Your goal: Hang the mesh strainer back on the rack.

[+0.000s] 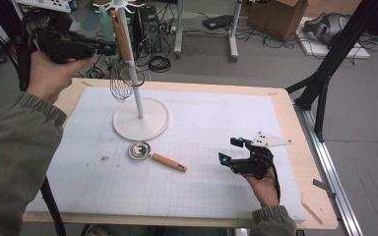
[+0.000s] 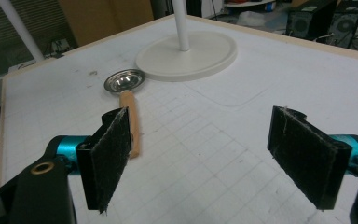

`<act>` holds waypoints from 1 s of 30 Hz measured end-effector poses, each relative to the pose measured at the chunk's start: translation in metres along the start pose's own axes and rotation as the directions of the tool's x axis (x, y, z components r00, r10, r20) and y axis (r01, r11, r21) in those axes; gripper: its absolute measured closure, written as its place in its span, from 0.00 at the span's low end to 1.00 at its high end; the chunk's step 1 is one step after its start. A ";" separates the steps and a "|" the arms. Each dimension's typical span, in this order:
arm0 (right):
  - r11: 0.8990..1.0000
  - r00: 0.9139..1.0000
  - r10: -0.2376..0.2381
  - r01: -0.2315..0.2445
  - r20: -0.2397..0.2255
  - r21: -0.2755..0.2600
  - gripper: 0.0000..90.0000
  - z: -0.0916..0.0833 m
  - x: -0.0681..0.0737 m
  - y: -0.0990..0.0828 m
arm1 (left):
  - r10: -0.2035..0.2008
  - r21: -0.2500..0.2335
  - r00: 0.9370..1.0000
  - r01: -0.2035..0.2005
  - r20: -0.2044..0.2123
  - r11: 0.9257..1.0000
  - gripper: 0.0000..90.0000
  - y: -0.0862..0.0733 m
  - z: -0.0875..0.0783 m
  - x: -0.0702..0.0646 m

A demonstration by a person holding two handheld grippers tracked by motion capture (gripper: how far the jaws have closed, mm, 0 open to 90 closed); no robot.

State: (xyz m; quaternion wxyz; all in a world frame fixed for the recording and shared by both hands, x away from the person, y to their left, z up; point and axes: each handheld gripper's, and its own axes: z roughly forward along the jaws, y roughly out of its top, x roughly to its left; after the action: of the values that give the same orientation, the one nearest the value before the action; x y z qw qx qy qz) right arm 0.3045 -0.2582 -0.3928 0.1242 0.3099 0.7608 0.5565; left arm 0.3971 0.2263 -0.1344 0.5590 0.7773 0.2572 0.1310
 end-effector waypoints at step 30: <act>1.000 1.000 0.002 -0.002 0.009 0.007 0.23 0.000 -0.002 -0.002 | 0.012 0.012 1.000 -0.012 0.015 1.000 0.99 0.019 0.004 -0.011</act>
State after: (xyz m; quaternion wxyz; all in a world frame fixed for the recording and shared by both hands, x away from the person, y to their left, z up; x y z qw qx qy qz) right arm 0.3051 -0.2593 -0.3953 0.1260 0.3133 0.7618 0.5528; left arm 0.3951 0.2127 -0.1170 0.5556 0.7831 0.2491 0.1269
